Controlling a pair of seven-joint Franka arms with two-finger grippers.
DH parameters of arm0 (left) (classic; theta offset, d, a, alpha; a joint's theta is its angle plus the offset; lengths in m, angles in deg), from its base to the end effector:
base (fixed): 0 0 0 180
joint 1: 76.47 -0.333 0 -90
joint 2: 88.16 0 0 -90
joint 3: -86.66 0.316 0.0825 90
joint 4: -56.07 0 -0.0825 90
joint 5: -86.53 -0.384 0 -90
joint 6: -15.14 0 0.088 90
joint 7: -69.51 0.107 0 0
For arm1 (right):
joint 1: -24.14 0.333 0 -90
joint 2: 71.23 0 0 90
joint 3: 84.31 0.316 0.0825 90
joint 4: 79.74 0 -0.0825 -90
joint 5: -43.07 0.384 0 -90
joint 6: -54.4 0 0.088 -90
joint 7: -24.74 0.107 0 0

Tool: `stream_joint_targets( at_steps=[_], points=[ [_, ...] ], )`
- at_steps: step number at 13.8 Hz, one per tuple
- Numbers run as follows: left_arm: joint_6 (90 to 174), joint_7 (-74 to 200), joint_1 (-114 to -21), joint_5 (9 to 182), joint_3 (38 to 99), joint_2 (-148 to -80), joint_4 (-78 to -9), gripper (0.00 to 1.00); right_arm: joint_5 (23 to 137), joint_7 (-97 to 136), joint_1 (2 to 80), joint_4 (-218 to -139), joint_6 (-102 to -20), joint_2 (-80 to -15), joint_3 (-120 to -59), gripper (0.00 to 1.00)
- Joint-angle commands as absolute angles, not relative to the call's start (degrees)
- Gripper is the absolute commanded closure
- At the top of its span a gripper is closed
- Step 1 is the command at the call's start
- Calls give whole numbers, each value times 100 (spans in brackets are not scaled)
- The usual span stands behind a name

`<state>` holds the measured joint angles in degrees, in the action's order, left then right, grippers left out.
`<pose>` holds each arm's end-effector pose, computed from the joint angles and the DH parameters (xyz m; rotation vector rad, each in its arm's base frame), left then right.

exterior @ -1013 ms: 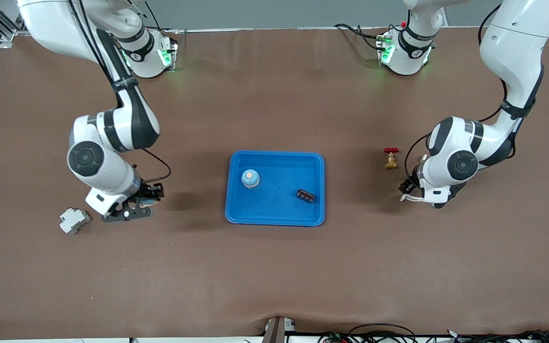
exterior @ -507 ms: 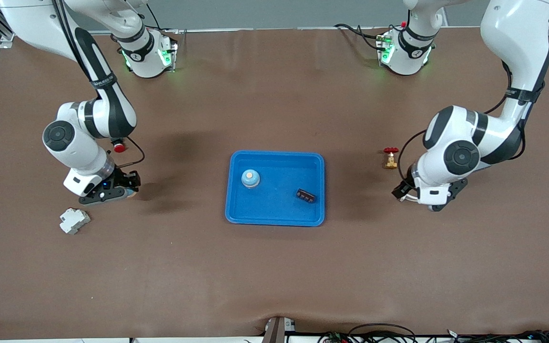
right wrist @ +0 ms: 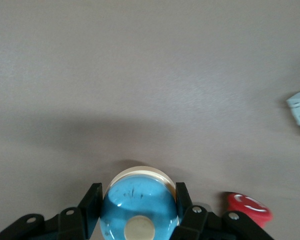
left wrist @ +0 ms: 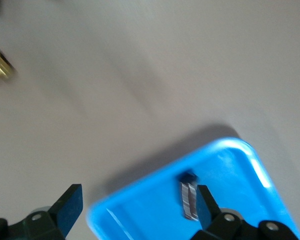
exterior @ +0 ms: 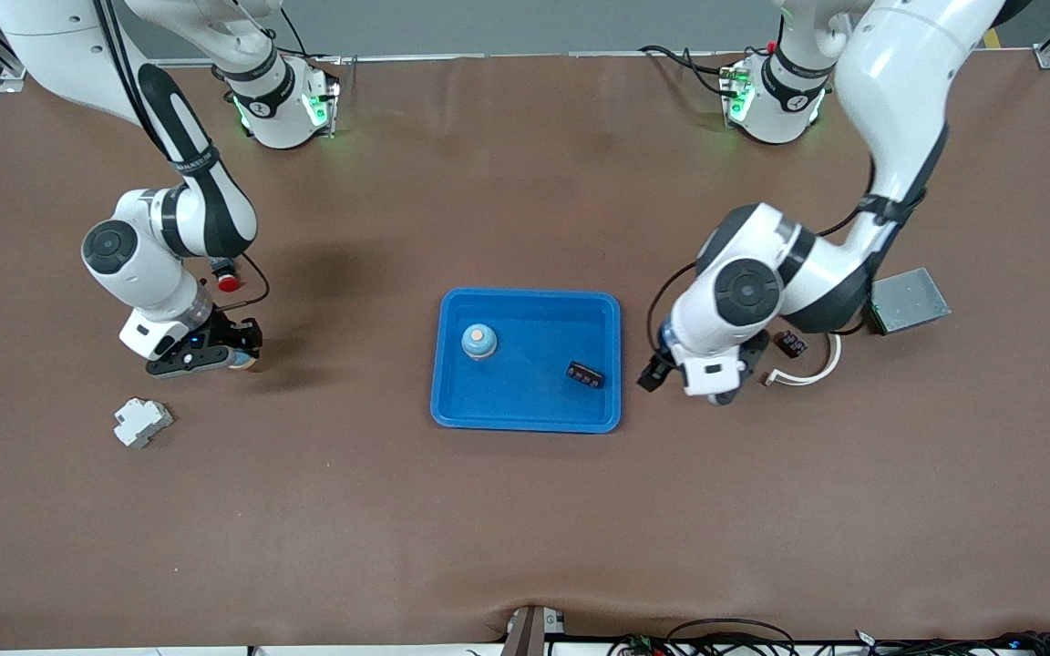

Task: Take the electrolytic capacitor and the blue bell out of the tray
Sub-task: 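Move the left gripper and the right gripper back to the tray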

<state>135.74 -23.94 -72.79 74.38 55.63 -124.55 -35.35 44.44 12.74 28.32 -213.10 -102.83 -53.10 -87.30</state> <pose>0.5972 -0.3385 0.2995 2.7268 1.4824 -0.2050 0.5307 0.0095 0.2122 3.1050 0.3304 0.1559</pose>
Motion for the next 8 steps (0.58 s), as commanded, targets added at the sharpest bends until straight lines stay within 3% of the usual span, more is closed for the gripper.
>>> stream_joint_targets(
  at_steps=[1, 3, 6, 7, 8],
  points=[
    [14053, -2926, -7050, 7371, 5633, -13008, -3033, 0, 4658, 1164, 2739, -21360, -10555, -5102, -8554, 100],
    [14467, -3347, -6805, 7327, 5747, -13201, -3024, 0, 4659, 1164, 2748, -21334, -10565, -5058, -8554, 100],
    [14689, -3718, -6041, 7265, 6466, -13342, -3015, 10, 4659, 1164, 2722, -21290, -10573, -4900, -8554, 100],
    [14689, -3727, -5882, 7273, 6608, -13360, -3015, 11, 4667, 1190, 2730, -21229, -10556, -4891, -8554, 84],
    [14689, -3736, -5837, 7282, 6644, -13412, -3015, 11, 4667, 1199, 2722, -21185, -10556, -4873, -8554, 1]
  ],
)
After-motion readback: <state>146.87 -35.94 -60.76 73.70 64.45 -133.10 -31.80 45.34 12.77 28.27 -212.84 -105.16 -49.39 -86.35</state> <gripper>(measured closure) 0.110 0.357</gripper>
